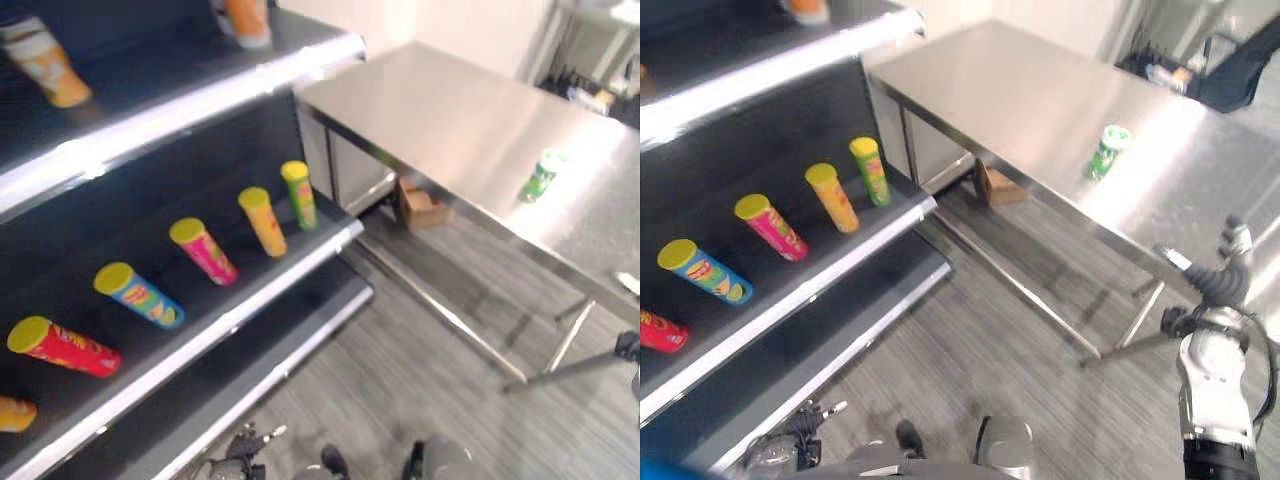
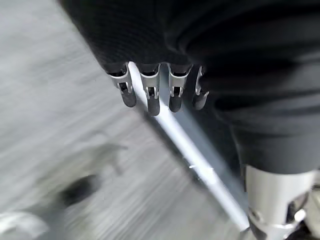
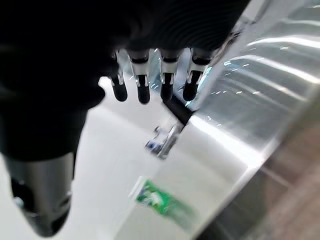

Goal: Put the goods on the table back onto the shelves and tidy them up.

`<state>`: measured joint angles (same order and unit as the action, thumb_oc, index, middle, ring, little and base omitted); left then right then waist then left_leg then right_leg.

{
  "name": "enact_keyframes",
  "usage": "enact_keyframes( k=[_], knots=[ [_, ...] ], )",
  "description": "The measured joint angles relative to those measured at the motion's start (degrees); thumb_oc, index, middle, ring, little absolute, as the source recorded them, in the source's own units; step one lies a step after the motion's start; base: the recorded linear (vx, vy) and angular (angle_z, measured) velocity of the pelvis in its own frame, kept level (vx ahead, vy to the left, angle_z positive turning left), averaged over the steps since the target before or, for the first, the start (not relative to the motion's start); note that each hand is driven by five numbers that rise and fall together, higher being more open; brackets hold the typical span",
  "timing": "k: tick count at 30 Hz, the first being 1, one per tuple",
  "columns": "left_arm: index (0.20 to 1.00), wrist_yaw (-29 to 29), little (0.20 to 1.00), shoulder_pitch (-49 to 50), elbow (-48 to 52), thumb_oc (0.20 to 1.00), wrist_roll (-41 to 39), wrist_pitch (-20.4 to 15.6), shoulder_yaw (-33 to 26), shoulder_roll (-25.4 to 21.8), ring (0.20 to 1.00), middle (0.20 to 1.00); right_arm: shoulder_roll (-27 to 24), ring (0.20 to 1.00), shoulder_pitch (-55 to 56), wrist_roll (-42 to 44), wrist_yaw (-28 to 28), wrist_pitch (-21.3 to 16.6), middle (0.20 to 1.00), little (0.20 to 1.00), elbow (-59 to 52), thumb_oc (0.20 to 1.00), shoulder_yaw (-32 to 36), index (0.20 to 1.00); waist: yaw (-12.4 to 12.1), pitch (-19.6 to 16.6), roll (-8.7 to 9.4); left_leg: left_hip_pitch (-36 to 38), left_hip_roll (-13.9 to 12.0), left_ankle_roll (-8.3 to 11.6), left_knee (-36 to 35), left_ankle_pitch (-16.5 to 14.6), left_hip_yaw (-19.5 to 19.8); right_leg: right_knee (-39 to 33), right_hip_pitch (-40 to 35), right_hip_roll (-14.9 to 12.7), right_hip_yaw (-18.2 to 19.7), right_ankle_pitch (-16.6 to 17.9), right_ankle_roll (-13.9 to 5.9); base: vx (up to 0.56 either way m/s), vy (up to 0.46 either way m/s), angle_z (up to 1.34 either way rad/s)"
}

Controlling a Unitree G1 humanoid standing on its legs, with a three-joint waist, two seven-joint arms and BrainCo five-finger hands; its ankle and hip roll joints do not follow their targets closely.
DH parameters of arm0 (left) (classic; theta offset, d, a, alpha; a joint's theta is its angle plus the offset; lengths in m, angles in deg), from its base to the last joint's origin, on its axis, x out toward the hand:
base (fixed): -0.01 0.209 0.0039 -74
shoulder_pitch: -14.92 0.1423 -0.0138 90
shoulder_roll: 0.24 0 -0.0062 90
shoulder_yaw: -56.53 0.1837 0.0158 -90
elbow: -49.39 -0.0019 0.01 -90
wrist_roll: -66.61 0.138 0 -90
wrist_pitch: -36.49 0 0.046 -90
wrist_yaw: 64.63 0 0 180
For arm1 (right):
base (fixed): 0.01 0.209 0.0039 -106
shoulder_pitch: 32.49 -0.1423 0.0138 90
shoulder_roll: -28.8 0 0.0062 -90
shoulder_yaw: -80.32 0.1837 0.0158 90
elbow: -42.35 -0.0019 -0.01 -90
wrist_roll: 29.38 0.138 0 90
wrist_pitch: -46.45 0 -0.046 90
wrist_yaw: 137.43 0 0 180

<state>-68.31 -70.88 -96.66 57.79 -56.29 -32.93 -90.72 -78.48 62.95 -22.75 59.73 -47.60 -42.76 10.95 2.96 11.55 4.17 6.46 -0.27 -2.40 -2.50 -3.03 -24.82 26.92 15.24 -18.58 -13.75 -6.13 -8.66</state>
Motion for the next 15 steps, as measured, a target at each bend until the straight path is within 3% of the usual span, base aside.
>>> enact_keyframes(
  k=[1, 4, 5, 6, 7, 8, 9, 11, 12, 13, 15],
  knots=[
    [1.000, -0.02, 1.000, -0.61, -0.03, 1.000, 0.11, 0.42, 1.13, -0.47, 1.000, 1.000, -0.20, 1.000, 1.28, -0.08, 0.07, -0.03, 1.000, 1.000, 0.35, 1.000, 1.75, 1.000, 0.02, -1.28, 0.13, -0.47, -0.39, 0.18, -0.34, -0.32, 3.41, -9.96, -1.42, -0.36, 1.68, 2.05, -0.85, 0.19, -0.161, 0.90],
    [1.000, 0.02, 1.000, -0.55, -1.24, 1.000, 0.41, 0.70, 1.32, -0.77, 1.000, 1.000, -0.75, 1.000, 1.60, -0.28, 0.62, -0.03, 1.000, 1.000, 1.02, 1.000, 3.89, 1.000, 0.35, -1.91, 0.20, -0.18, -1.03, 1.25, -0.86, 0.46, 7.58, -24.64, -4.83, 0.01, 6.77, 7.13, -1.67, 0.17, -0.146, 0.76],
    [1.000, 0.02, 1.000, -0.52, -1.44, 1.000, 0.57, 0.80, 1.28, -0.90, 1.000, 1.000, -0.70, 1.000, 1.54, -0.42, 1.21, -0.03, 1.000, 1.000, 1.30, 1.000, 4.15, 1.000, 0.48, -1.93, 0.20, -0.05, -1.40, 1.37, -0.96, 0.53, 8.36, -26.38, -4.96, 0.33, 7.10, 8.91, -1.31, 0.07, -0.062, 0.96],
    [1.000, -0.01, 1.000, -0.82, -2.37, 1.000, 0.84, 0.88, 1.43, -0.99, 1.000, 1.000, -0.70, 1.000, 1.75, -0.71, 1.27, 0.12, 1.000, 1.000, 1.80, 1.000, 5.18, 1.000, 1.60, -2.26, 0.72, 0.25, -1.66, 1.79, -1.13, 0.50, 10.89, -31.86, -7.06, 1.45, 8.67, 13.25, -1.10, 0.00, 0.003, 0.90],
    [1.000, 0.05, 1.000, -0.49, -2.24, 1.000, 1.08, 0.87, 1.45, -1.26, 1.000, 1.000, -0.65, 1.000, 2.40, -1.14, 1.42, 0.19, 1.000, 1.000, 1.88, 1.000, 5.80, 1.000, 1.57, -2.45, 1.56, 1.25, -1.32, 3.32, -1.43, 0.21, 11.82, -31.65, -7.81, 1.73, 8.90, 17.49, -0.21, 0.00, 0.000, 0.85],
    [1.000, 0.06, 1.000, -0.19, -2.24, 1.000, 1.11, 0.78, 1.36, -1.66, 1.000, 1.000, -0.60, 1.000, 2.75, -1.16, 1.53, 0.23, 1.000, 1.000, 2.20, 1.000, 5.86, 1.000, 1.30, -2.62, 2.93, 2.68, -0.70, 5.04, -1.31, -0.58, 12.42, -29.23, -8.11, 1.96, 8.44, 19.93, -0.62, 0.00, 0.000, 0.00],
    [1.000, -0.24, 1.000, 0.41, -2.38, 1.000, 1.11, 0.91, 1.42, -0.49, 1.000, 1.000, -0.75, 1.000, 1.10, -1.47, 1.46, 0.38, 1.000, 1.000, 3.40, 1.000, 5.88, 1.000, -0.08, -2.57, 1.48, 2.89, -2.47, 6.83, -0.26, -1.75, 11.22, -29.04, -8.43, 3.91, 8.64, 18.79, -0.26, 0.00, 0.000, -0.17],
    [1.000, 0.11, 1.000, -0.54, -2.07, 1.000, 1.13, 0.82, 1.94, 1.48, 1.000, 1.000, -1.76, 1.000, 0.31, -1.58, 1.82, 0.94, 1.000, 1.000, 3.58, 1.000, 5.98, 1.000, 0.73, -2.35, -1.56, 1.60, -5.03, 7.18, 0.32, -2.12, 11.14, -29.59, -8.51, 6.42, 7.99, 17.95, 0.29, 0.31, -0.498, -0.08],
    [1.000, 0.13, 1.000, -0.88, -2.09, 1.000, 1.16, 0.82, 1.80, 2.02, 1.000, 1.000, -1.53, 1.000, 0.49, -1.60, 1.77, 1.18, 1.000, 1.000, 4.15, 1.000, 5.95, 1.000, 1.09, -2.41, -1.90, 1.60, -5.62, 7.26, 0.12, -2.00, 11.49, -29.80, -8.63, 6.97, 7.86, 17.68, 0.17, 0.38, -0.621, 0.21],
    [1.000, 0.09, 1.000, -0.81, -1.91, 1.000, 1.28, 0.69, -1.15, 3.90, 1.000, 1.000, -1.55, 1.000, 1.25, -1.86, 1.64, 0.59, 1.000, 1.000, 6.00, 1.000, 6.51, 1.000, 1.66, -2.26, -2.59, 1.45, -7.31, 9.97, 0.95, -2.07, 14.22, -29.03, -9.65, 7.63, 7.05, 15.41, -0.44, 0.09, -0.131, 0.68],
    [1.000, -0.12, 1.000, -1.43, -1.74, 1.000, 1.19, 0.28, -0.36, 5.13, 1.000, 1.000, -1.09, 1.000, 9.42, -2.07, 1.25, 2.96, 1.000, 1.000, 5.08, 1.000, 10.27, 1.000, 1.81, -3.05, -2.85, -0.21, -8.37, 9.11, 3.56, -3.50, 17.31, -28.73, -12.23, 7.23, 2.57, 13.75, -1.02, 0.07, -0.158, 0.84]
  ],
)
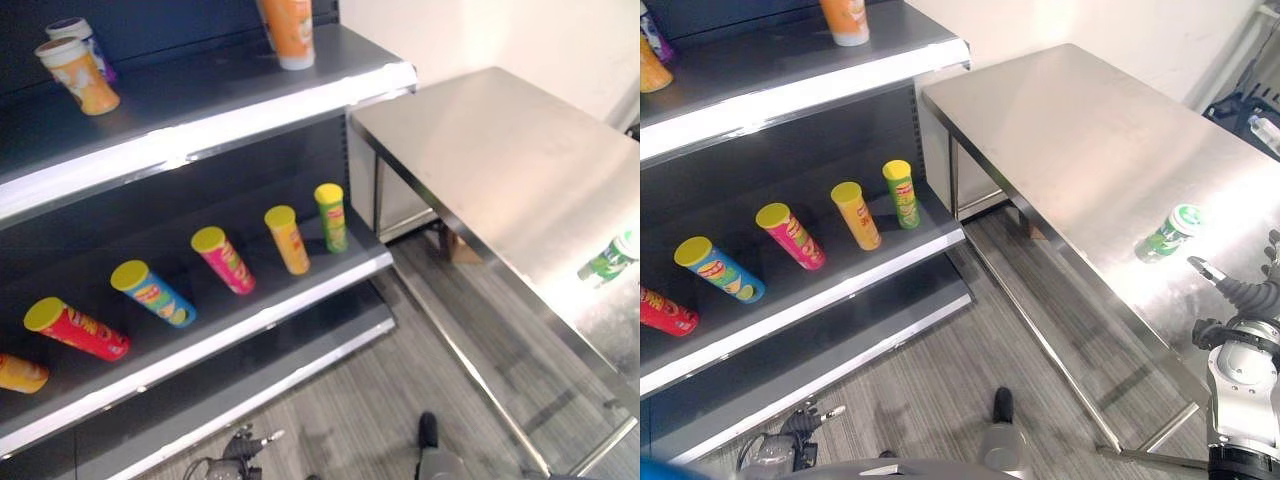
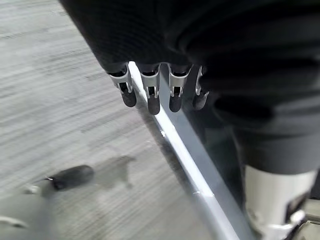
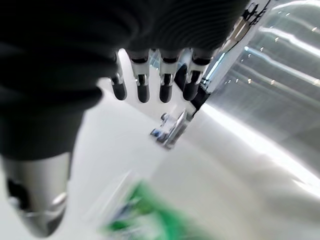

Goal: Put the goods on the table back onto the shelves and tidy them up.

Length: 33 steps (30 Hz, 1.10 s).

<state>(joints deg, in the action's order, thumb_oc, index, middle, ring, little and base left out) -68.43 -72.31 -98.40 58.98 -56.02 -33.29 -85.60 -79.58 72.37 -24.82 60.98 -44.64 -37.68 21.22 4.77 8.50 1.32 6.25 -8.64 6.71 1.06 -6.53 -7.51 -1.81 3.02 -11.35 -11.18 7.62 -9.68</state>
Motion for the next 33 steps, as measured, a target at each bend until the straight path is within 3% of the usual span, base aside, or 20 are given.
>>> enact_keyframes(
  k=[4, 7, 9, 14, 21, 33],
  knots=[
    [1.000, 0.35, 1.000, 4.42, -1.92, 1.000, -0.01, 1.23, 0.04, -0.05, 1.000, 1.000, -0.70, 1.000, -0.77, 0.00, -0.16, 0.45, 1.000, 1.000, -0.63, 1.000, 2.15, 1.000, 1.47, -0.76, 0.75, 0.17, -0.94, -0.41, -1.50, 0.35, 0.11, -1.26, 0.00, 1.47, 0.80, -0.16, 0.66, 0.04, -0.109, 0.06],
    [1.000, 0.64, 1.000, 6.12, -1.51, 1.000, -0.02, 1.43, 0.13, -0.12, 1.000, 1.000, -0.93, 1.000, -0.90, 0.42, -0.95, 0.41, 1.000, 1.000, -0.27, 1.000, 2.31, 1.000, 1.27, -1.41, -0.19, 0.04, -1.05, -0.88, -2.36, 0.84, 0.24, -2.50, -0.25, 1.78, 0.55, 0.34, 1.00, 0.04, -0.087, 0.06],
    [1.000, 0.96, 1.000, 6.47, -1.55, 1.000, -0.02, 1.44, 0.30, -0.18, 1.000, 1.000, -0.95, 1.000, -1.41, 0.50, -1.57, 0.35, 1.000, 1.000, -0.29, 1.000, 2.30, 1.000, 1.08, -1.93, -0.76, 0.09, -0.90, 0.29, -3.00, 1.87, 0.25, -3.77, -0.52, 2.00, 0.50, 1.22, 0.89, 0.03, -0.038, 0.03],
    [1.000, 1.59, 1.000, 6.43, -1.41, 1.000, 0.01, 1.41, 0.60, -0.39, 1.000, 1.000, -3.62, 1.000, -3.61, 0.65, -2.73, 0.29, 1.000, 1.000, 1.13, 1.000, 0.31, 1.000, 1.03, -1.86, -1.33, 1.09, -0.89, 0.97, -3.78, 2.30, 0.37, -3.81, -1.47, 2.00, -0.04, 1.30, 0.95, 0.01, -0.028, 0.05],
    [1.000, 2.34, 1.000, 6.36, -0.97, 1.000, -0.05, 1.38, 0.74, -1.29, 1.000, 1.000, -12.40, 1.000, -7.47, 1.10, -5.67, 0.10, 1.000, 1.000, 9.98, 1.000, -3.91, 1.000, -0.92, -1.34, -2.39, 1.31, -1.00, 0.58, -3.92, 2.26, 2.65, -4.07, -3.48, 1.64, -2.44, 0.49, 0.50, 0.01, -0.049, 0.16],
    [1.000, 2.92, 1.000, 7.70, -1.37, 1.000, -0.14, 1.39, 1.18, -1.37, 1.000, 1.000, -13.92, 1.000, -9.54, 2.38, -9.17, 0.32, 1.000, 1.000, 17.96, 1.000, -9.22, 1.000, -2.13, -0.83, -2.76, 0.83, -0.99, 0.29, -3.87, 2.76, 4.85, -4.08, -4.55, 1.37, -4.70, 0.06, 0.37, 0.01, -0.043, 0.10]
  ],
)
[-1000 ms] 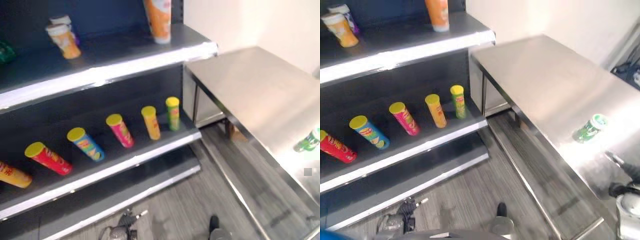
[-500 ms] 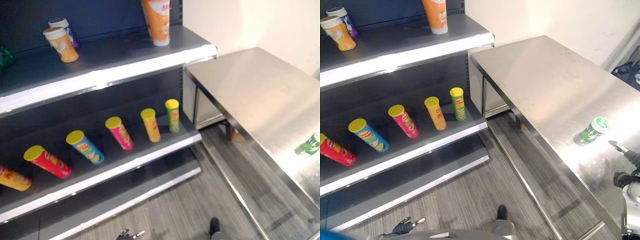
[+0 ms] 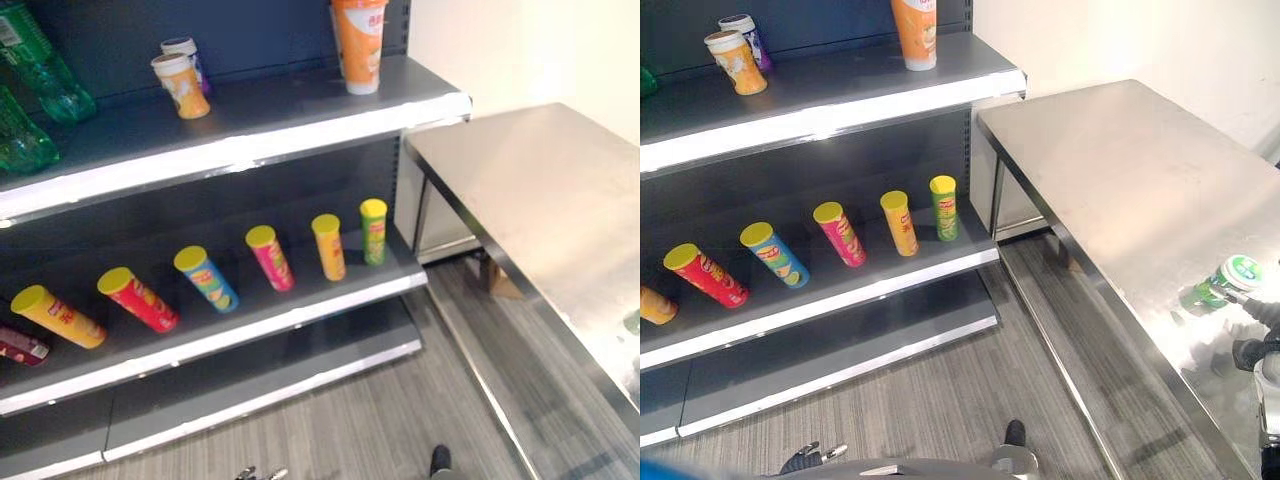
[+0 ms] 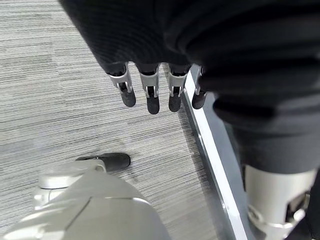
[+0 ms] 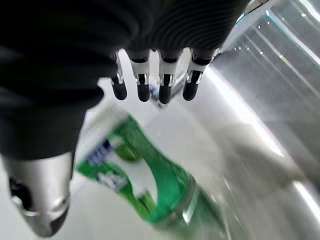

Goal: Put the goods on the table back onto the shelves and tidy them up.

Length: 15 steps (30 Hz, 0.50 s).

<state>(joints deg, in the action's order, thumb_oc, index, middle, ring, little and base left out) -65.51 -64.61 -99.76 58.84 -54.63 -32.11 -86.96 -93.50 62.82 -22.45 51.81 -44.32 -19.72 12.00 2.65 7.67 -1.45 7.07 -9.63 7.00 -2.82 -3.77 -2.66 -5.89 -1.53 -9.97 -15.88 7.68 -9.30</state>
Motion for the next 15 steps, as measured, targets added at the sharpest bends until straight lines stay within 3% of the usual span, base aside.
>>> enact_keyframes(
  k=[15],
  knots=[
    [1.000, -0.02, 1.000, 0.05, 0.16, 1.000, -0.10, 0.01, 0.52, 0.01, 1.000, 1.000, -0.23, 1.000, -5.64, -0.46, 0.61, 0.12, 1.000, 1.000, 4.46, 1.000, -2.05, 1.000, -1.53, 1.28, -1.38, 0.02, -0.04, 0.29, 0.01, 0.46, 2.29, -0.01, -1.75, -0.09, -2.61, -0.67, -0.04, 0.01, -0.023, 0.09]
  ],
)
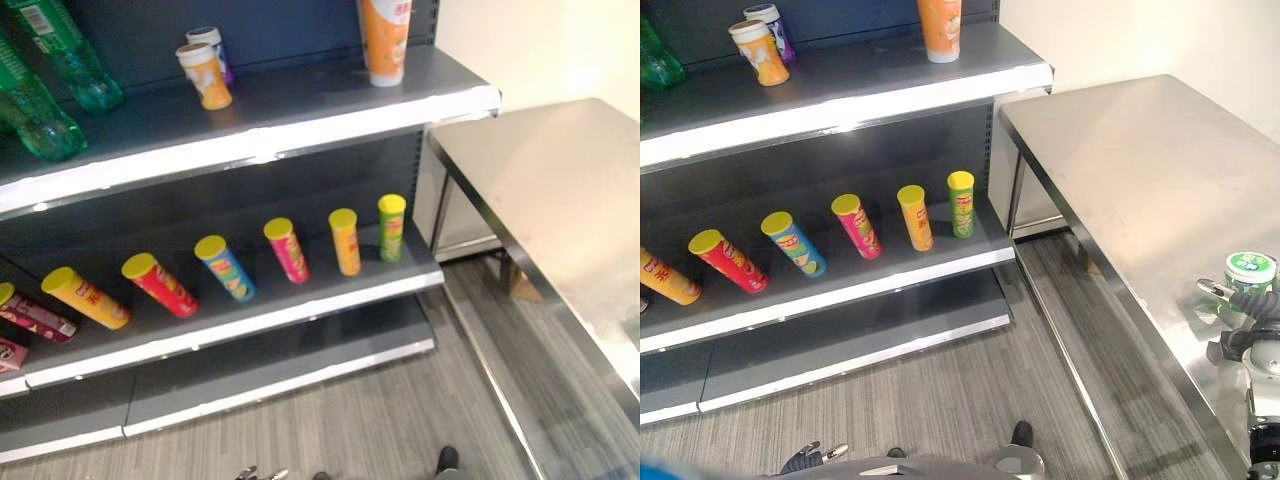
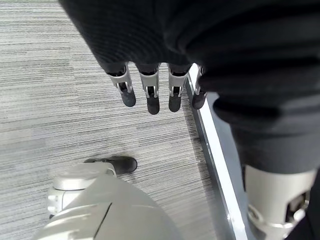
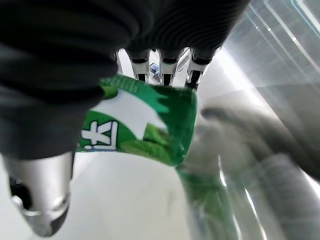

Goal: Put the goods on the table back onto the shelves and tidy them up.

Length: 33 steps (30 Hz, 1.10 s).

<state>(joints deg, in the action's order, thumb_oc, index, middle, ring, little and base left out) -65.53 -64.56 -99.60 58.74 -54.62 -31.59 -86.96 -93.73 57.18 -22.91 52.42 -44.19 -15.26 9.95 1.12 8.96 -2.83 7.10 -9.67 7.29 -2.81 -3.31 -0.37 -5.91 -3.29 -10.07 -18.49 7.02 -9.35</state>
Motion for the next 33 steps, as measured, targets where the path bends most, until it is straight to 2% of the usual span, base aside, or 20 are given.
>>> enact_keyframes(
  k=[1, 2, 5, 17, 24, 27, 31, 33],
  knots=[
    [1.000, -0.04, 1.000, 0.08, 0.00, 1.000, 0.00, 0.00, -0.01, 0.00, 1.000, 1.000, 0.00, 1.000, -0.17, -0.25, 0.55, 0.05, 1.000, 1.000, 0.04, 1.000, 0.00, 1.000, -0.02, -0.01, -0.03, 0.01, 0.01, 0.00, 0.00, 0.00, 0.00, 0.00, 0.00, 0.00, -0.01, -0.02, 0.00, 0.00, 0.000, 0.00],
    [1.000, -0.08, 1.000, 0.05, 0.00, 1.000, -0.01, 0.00, 0.00, 0.00, 1.000, 1.000, 0.00, 0.200, -0.74, -0.36, 1.97, 0.05, 0.200, 0.200, 0.04, 0.200, 0.01, 0.200, 0.06, 0.00, -0.08, 0.01, 0.01, 0.00, -0.01, 0.00, 0.00, 0.00, 0.00, 0.00, -0.03, -0.05, -0.01, 0.00, 0.000, 0.00],
    [1.000, -0.22, 1.000, -0.08, 0.02, 1.000, -0.02, 0.00, 0.00, 0.06, 1.000, 1.000, 0.00, 0.200, -1.17, -1.94, 3.69, 0.37, 0.200, 0.200, 0.04, 0.200, 0.01, 0.200, 0.12, -0.01, -0.10, 0.04, 0.02, 0.03, 0.03, 0.02, -0.01, 0.00, -0.03, 0.00, -0.03, -0.06, 0.00, 0.00, 0.000, 0.00],
    [1.000, -0.56, 1.000, 0.00, 0.07, 1.000, 0.04, 0.00, -0.03, 0.05, 1.000, 1.000, -0.02, 0.200, -0.38, -4.40, 3.99, 0.74, 0.200, 0.200, -0.48, 0.200, 0.29, 0.200, 0.33, 0.02, -0.17, 0.01, -0.04, 0.40, -0.07, 0.24, 0.36, 0.01, -0.31, 0.00, -0.45, -0.08, 0.02, 0.00, -0.002, 0.01],
    [1.000, -0.60, 1.000, -0.11, 0.33, 1.000, 0.07, -0.01, -0.09, 0.08, 1.000, 1.000, 0.06, 0.200, 2.67, -5.88, 5.99, 0.64, 0.200, 0.200, -11.32, 0.200, 4.89, 0.200, 0.53, 0.40, -0.88, 0.03, -0.10, 0.68, -0.01, 0.42, 0.62, -0.01, -0.52, 0.09, -0.69, -0.15, 0.01, 0.00, -0.023, 0.01],
    [1.000, -0.61, 1.000, -0.05, 0.49, 1.000, 0.06, -0.01, -0.11, 0.11, 1.000, 1.000, 0.12, 0.200, 2.16, -4.69, 6.31, -0.53, 0.200, 0.200, -15.88, 0.200, 5.18, 0.200, 0.40, 0.44, -0.85, 0.11, -0.28, 0.80, 0.04, 0.49, 1.07, -0.01, -0.98, 0.23, -1.21, -0.27, 0.09, -0.01, -0.055, 0.08],
    [1.000, -0.64, 1.000, 0.29, 0.53, 1.000, -0.04, -0.02, -0.61, 0.14, 1.000, 1.000, 0.78, 0.200, -2.84, -0.70, 6.61, -4.63, 0.200, 0.200, -23.68, 0.200, 4.97, 0.200, -0.10, 0.49, -0.80, 0.02, -0.87, 0.82, -0.02, 0.50, 1.24, 0.02, -1.21, 0.80, -1.33, -0.44, 0.39, -0.01, -0.042, 0.02],
    [1.000, -0.67, 1.000, 0.45, 0.57, 1.000, -0.23, -0.03, -0.59, 0.21, 1.000, 1.000, 1.00, 0.200, -4.92, 0.88, 6.70, -5.47, 0.200, 0.200, -25.48, 0.200, 4.33, 0.200, -0.63, 0.63, -0.62, -0.05, -1.11, 0.91, 0.20, 0.62, 1.47, 0.10, -1.36, 1.13, -1.57, -0.45, 0.41, -0.10, -0.013, 0.14]
  ],
)
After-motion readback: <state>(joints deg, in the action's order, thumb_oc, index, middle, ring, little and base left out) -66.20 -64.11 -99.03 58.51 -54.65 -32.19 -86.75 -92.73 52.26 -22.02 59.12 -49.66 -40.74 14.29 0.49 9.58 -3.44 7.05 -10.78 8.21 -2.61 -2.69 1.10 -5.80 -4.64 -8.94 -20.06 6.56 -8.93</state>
